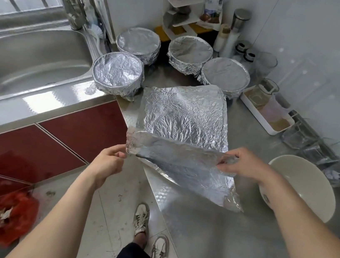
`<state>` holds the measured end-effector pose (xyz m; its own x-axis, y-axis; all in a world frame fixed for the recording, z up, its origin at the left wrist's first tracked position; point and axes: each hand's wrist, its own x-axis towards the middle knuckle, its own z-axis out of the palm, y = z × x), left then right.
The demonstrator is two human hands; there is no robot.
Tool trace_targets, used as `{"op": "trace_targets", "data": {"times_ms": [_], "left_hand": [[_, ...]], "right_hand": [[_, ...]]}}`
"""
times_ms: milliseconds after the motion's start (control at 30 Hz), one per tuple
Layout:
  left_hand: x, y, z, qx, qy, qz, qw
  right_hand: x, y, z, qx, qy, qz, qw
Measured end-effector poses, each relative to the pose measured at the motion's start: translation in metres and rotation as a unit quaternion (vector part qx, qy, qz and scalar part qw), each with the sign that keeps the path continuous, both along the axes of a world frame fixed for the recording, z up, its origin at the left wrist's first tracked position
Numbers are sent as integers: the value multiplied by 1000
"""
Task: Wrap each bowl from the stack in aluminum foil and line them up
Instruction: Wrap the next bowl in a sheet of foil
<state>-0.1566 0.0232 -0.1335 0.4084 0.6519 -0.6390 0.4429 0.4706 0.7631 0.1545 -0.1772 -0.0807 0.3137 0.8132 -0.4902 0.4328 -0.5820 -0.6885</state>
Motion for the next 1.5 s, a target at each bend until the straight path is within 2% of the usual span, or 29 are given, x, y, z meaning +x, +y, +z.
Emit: {"op": "trace_targets", "data": {"times_ms": [200,267,333,400,567,667,800,967,1067,1367,1500], "left_hand": [[7,14,0,-14,-2,-48,999],[11,12,-5,-6,9,-26,1000],[15,11,-11,-9,12,29,999],[18,9,-18,-54,-7,87,995],[23,5,-33,-92,-21,138,986],[22,6,-41,-64,2,155,986],[26,5,-47,-32,22,168,985],[28,0,-53,-7,33,166,986],[30,-4,-57,2,40,168,985],[33,-10,-57,101,111,141,979],[36,-7,-55,109,114,170,973]], "right_hand": [[5,12,-2,23,18,-43,999],[4,14,-2,77,52,-108,990],[-1,16,-2,120,125,-227,958],[-3,14,-11,107,178,-308,928],[-12,6,-44,20,159,-310,937],[-15,8,-64,17,81,-325,942],[-17,16,-77,-36,-123,-229,965],[-20,20,-86,-67,-229,-194,952],[-22,25,-88,-54,-274,-198,940],[-22,31,-93,-87,-328,-186,922],[-22,35,-94,-97,-350,-169,916]]}}
